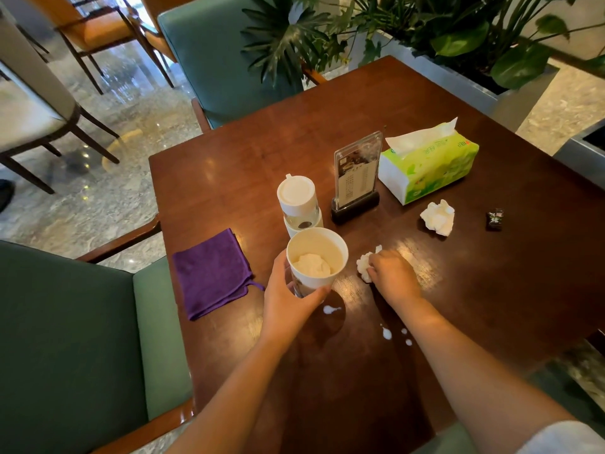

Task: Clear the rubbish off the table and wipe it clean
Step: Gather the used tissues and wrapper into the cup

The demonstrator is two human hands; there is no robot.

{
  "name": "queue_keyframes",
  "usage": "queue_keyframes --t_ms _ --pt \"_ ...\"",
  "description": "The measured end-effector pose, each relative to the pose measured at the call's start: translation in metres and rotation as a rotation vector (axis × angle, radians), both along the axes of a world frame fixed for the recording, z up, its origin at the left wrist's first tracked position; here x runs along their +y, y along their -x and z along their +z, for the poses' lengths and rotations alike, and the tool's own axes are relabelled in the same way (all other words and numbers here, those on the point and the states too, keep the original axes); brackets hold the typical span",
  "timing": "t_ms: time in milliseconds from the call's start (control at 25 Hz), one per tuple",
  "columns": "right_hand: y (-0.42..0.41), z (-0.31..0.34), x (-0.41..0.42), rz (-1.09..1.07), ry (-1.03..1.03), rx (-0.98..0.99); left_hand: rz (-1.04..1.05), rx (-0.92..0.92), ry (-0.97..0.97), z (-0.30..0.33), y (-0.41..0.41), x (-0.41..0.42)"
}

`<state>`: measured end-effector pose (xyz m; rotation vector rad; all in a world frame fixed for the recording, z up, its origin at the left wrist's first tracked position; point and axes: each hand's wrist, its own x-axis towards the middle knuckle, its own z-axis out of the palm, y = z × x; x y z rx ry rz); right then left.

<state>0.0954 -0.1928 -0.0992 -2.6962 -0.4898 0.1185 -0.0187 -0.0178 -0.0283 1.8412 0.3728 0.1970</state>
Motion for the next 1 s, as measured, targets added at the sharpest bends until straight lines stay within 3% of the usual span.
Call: queue_keyframes --t_ms 160,280,400,640,800,920,1000 --pt "-0.002 0.045 -0.01 -0.148 -0.371 -0.164 -0.021 -0.019 -0.005 0.003 -0.002 -0.004" --pt "-0.005 0.103 -0.016 -0.039 -0.52 -0.38 -0.053 -0.041 -0.013 0.006 -0.007 -0.012" --pt "0.003 0.144 -0.018 0.207 -0.429 -0.43 -0.092 -0.071 -0.011 0.01 -0.015 -0.023" --pt "0.003 0.155 -0.01 0.486 0.009 -0.135 -0.162 -0.115 0.026 0.015 -0.028 -0.045" --pt "0.002 0.137 -0.029 0.361 -0.321 -0.176 -0.161 -0.104 0.012 0.01 -0.032 -0.049" --pt "-0.015 0.103 -0.06 0.173 -0.306 -0.268 -0.142 -0.075 -0.007 0.005 -0.037 -0.052" --pt "-0.033 0.072 -0.081 -0.028 -0.196 -0.187 -0.128 -0.064 -0.019 0.0 -0.042 -0.054"
